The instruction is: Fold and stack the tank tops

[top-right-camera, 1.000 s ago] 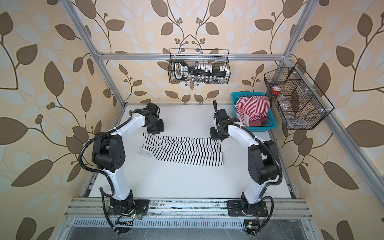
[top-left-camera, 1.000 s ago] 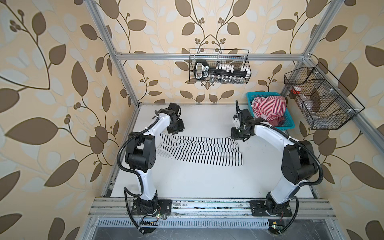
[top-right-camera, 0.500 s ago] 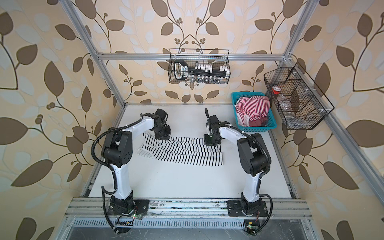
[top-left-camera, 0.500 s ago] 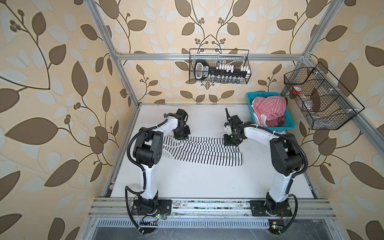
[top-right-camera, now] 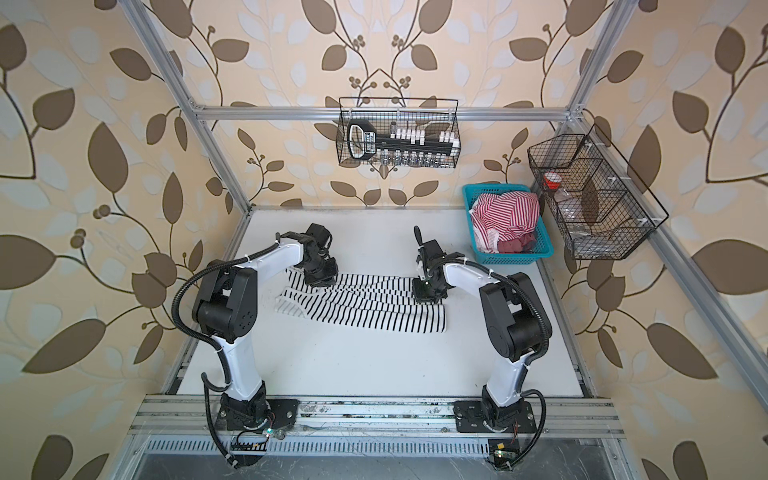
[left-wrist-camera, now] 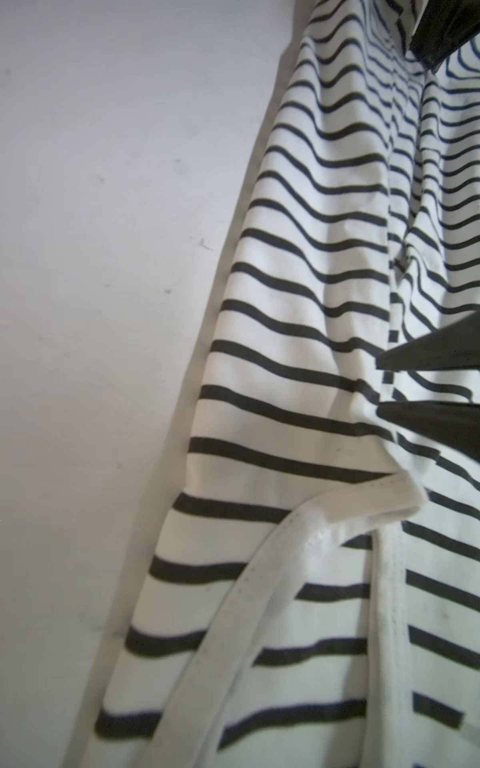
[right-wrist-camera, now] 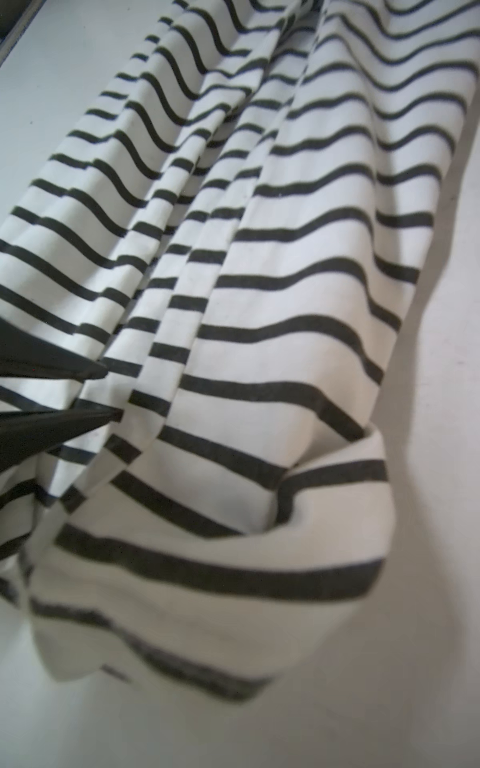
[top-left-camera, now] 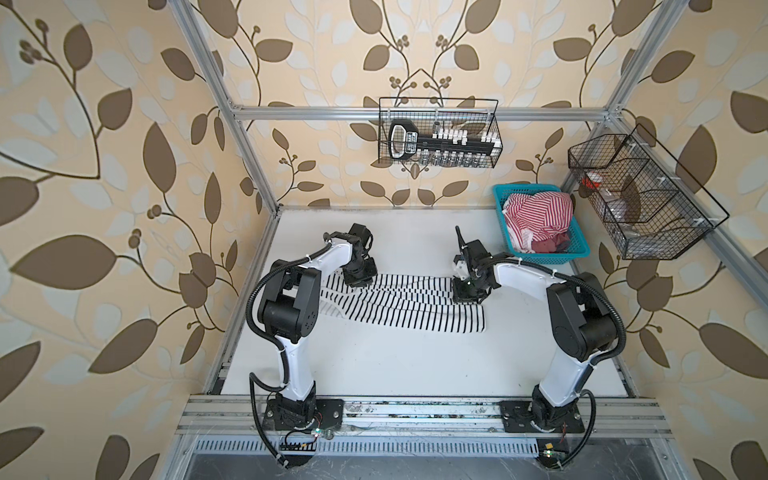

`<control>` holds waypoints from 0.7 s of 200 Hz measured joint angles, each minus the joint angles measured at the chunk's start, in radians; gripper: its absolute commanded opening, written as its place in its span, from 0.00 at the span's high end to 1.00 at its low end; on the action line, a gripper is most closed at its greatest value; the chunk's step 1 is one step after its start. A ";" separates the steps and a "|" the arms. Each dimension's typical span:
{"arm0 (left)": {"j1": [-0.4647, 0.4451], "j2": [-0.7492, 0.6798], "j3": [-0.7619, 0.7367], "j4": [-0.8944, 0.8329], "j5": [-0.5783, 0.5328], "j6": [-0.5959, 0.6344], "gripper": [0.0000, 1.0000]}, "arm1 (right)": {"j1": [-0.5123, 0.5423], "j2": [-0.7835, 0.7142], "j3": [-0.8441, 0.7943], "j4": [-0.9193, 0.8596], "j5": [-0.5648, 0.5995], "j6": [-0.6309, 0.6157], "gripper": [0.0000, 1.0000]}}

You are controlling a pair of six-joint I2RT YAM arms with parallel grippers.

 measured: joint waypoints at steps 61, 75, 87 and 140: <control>0.000 0.027 0.077 0.001 -0.005 -0.002 0.83 | -0.013 0.045 0.190 -0.002 -0.004 -0.013 0.84; 0.000 0.058 0.078 0.006 -0.006 -0.002 0.84 | -0.024 0.081 0.200 0.001 -0.004 -0.019 0.84; 0.000 0.093 0.078 0.005 -0.006 -0.002 0.85 | -0.037 0.113 0.199 -0.003 -0.003 -0.023 0.85; 0.002 0.147 0.094 0.001 -0.029 -0.002 0.85 | -0.087 0.143 0.144 -0.014 0.028 -0.043 0.85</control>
